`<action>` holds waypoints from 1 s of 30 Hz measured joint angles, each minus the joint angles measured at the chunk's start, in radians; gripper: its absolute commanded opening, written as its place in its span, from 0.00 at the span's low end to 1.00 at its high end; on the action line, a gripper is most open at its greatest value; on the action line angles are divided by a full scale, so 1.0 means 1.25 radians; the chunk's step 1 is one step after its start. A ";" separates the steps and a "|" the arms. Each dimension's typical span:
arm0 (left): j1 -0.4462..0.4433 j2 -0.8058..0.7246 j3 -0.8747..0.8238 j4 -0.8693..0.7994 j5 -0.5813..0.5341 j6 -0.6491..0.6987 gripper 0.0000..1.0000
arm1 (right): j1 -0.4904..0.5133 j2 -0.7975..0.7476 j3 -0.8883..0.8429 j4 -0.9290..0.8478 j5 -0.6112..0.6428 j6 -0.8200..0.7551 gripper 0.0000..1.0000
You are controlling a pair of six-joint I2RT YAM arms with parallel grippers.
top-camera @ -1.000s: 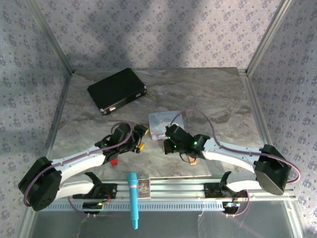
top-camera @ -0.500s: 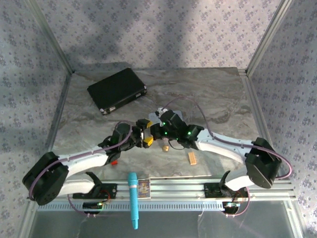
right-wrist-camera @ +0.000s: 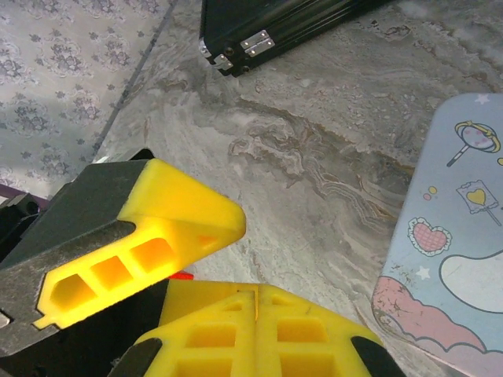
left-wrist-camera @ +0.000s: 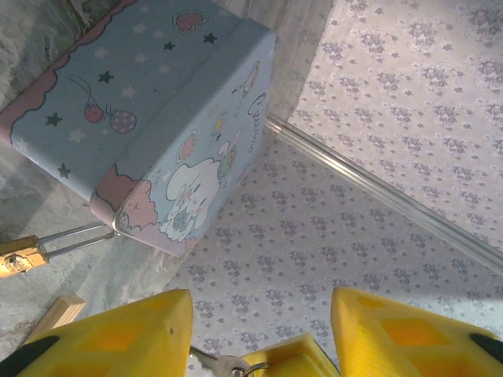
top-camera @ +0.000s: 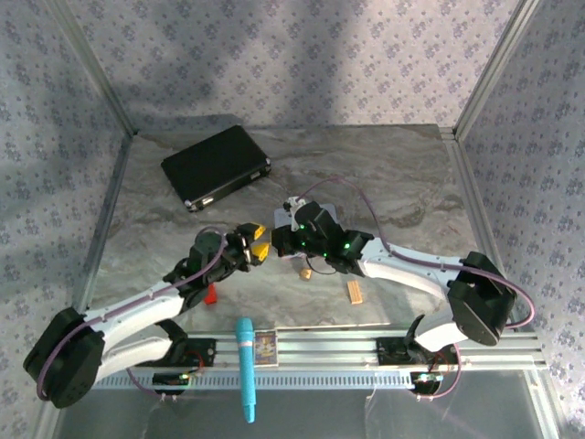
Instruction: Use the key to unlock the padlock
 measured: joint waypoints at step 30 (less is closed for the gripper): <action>0.027 -0.012 -0.016 0.000 0.032 -0.002 0.75 | 0.039 0.076 0.024 0.080 -0.020 0.001 0.00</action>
